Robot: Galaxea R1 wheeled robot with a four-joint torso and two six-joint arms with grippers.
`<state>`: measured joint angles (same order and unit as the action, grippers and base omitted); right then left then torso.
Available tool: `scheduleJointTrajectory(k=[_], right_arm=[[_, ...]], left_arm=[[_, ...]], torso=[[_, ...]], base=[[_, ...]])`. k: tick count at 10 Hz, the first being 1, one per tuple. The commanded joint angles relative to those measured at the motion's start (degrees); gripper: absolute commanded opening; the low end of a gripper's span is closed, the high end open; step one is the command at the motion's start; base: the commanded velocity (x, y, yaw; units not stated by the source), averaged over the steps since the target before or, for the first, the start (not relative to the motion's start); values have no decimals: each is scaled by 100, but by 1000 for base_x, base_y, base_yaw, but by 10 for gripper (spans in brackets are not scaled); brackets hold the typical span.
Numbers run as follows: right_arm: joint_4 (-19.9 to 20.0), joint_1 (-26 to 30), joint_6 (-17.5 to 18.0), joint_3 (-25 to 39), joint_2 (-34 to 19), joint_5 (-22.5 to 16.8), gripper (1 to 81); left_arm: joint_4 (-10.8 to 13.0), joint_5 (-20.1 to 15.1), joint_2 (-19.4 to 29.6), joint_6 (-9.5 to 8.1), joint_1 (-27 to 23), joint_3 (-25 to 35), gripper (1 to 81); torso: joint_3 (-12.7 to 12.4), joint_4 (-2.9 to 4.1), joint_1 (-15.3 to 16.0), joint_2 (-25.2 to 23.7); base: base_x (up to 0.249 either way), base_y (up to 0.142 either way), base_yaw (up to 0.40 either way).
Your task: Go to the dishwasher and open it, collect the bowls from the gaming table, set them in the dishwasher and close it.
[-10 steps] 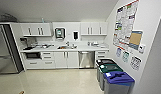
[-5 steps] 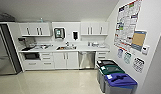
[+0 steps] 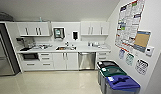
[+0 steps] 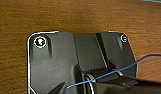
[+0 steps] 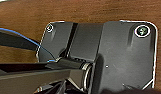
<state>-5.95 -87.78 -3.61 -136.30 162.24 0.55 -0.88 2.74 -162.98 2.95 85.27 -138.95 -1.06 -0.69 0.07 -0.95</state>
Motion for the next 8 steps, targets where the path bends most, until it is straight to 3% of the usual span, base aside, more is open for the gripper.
scheduleJointTrajectory(k=[1,8], right_arm=[[-3,292,-17,43,-49,-275,811],[15,292,-17,35,-67,-275,811]], left_arm=[[35,-274,89,21,-331,43,811],[35,-274,89,22,-331,43,811]], torso=[[0,0,0,0],[0,0,0,0]], base=[[125,0,0],[125,0,0]])
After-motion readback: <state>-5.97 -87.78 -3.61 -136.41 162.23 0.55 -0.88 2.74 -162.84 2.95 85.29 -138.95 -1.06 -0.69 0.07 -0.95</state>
